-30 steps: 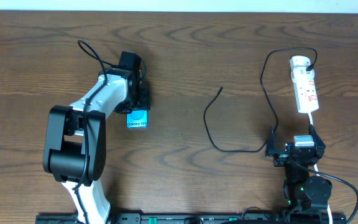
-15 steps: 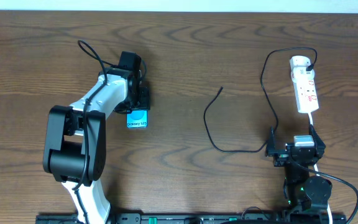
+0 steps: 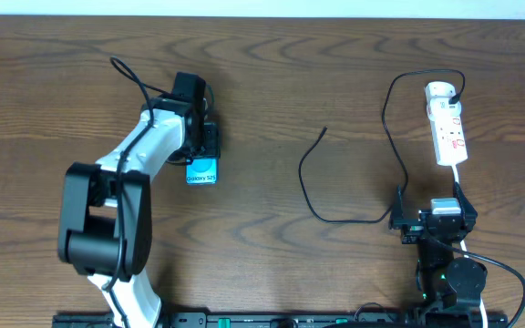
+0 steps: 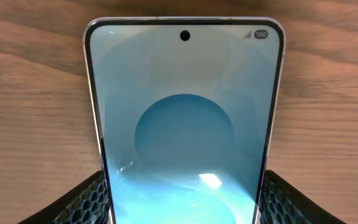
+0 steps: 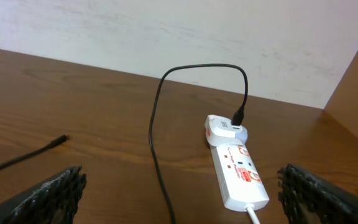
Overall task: Plug charger to phone and switch on socket
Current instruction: 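Lift the phone with the left gripper and raise it upright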
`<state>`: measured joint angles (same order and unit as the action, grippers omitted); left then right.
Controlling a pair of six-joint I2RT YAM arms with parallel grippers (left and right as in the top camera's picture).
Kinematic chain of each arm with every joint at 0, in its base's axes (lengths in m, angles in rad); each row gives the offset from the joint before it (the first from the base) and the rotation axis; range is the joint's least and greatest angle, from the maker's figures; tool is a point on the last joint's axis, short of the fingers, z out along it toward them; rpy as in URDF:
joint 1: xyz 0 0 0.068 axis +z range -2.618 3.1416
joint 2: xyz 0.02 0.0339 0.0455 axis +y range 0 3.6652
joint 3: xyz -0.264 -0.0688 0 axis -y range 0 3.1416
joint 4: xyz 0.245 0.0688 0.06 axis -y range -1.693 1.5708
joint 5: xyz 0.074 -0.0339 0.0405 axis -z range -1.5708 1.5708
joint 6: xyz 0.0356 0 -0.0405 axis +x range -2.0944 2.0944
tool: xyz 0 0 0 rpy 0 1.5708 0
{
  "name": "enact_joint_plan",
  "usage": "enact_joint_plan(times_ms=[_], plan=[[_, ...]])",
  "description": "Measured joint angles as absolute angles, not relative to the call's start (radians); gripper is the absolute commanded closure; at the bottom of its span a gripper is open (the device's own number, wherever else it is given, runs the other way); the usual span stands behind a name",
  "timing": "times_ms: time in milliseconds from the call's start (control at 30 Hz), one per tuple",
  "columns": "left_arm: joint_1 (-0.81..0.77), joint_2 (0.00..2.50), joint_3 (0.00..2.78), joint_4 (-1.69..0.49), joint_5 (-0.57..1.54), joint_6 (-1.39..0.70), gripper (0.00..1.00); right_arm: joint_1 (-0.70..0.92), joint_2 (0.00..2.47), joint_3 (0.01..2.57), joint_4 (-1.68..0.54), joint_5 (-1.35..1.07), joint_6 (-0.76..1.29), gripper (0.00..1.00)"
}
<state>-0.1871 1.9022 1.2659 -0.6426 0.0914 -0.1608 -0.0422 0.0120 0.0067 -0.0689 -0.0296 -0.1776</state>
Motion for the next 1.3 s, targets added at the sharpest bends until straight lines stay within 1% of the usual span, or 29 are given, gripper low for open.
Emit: enact_joint_plan(times_ms=[500,733,1000,1167,1300], plan=[[-0.187,1.667,1.266,-0.693,0.111,-0.164,0.93,-0.042,0.012,0.007,-0.069,-0.030,-0.178,0.01],[-0.187,1.511,1.265,-0.699,0.164,-0.223,0.93,-0.042,0.012,0.007,-0.069,-0.030,-0.178,0.01],[-0.187,1.374,1.265,-0.699,0.233,-0.409,0.92,-0.042,0.012,0.007,-0.069,-0.030,-0.178,0.01],[-0.186,1.334,1.265,-0.698,0.258,-0.553,0.93,-0.042,0.012,0.007,-0.069,-0.029,-0.178,0.01],[-0.167,1.327,1.265,-0.698,0.328,-0.673,0.93,-0.042,0.012,0.007,-0.069,-0.029,-0.178,0.01]])
